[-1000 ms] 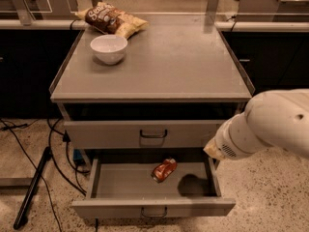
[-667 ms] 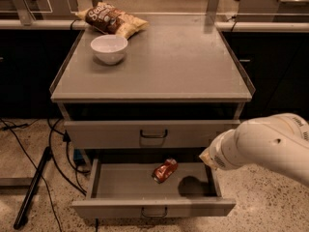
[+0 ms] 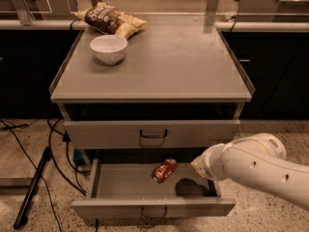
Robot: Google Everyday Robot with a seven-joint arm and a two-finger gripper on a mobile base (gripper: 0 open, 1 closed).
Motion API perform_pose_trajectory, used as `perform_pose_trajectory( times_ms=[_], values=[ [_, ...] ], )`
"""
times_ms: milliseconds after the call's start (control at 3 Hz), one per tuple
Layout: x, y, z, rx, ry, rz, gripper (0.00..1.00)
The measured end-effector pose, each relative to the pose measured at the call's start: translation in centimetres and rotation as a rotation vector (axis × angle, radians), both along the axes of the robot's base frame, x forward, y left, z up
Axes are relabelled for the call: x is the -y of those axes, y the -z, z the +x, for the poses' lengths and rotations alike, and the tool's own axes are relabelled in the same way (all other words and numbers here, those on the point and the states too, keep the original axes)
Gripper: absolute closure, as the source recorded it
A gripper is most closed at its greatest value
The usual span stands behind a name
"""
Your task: Pick coke can from middle drawer and place on counter
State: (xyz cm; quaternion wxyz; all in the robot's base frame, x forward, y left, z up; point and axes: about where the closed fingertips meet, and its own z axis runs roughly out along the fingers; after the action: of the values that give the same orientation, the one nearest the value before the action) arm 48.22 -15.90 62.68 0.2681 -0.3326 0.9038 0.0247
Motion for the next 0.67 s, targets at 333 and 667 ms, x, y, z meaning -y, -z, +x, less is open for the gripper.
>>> perform_pose_trajectory(
  times_ms=[333, 667],
  values=[
    [-1.46, 5.37, 0.97, 0.049, -0.041, 0.052, 1.00],
    [-1.47, 5.34, 1.00, 0.050, -0.041, 0.052, 1.00]
  ],
)
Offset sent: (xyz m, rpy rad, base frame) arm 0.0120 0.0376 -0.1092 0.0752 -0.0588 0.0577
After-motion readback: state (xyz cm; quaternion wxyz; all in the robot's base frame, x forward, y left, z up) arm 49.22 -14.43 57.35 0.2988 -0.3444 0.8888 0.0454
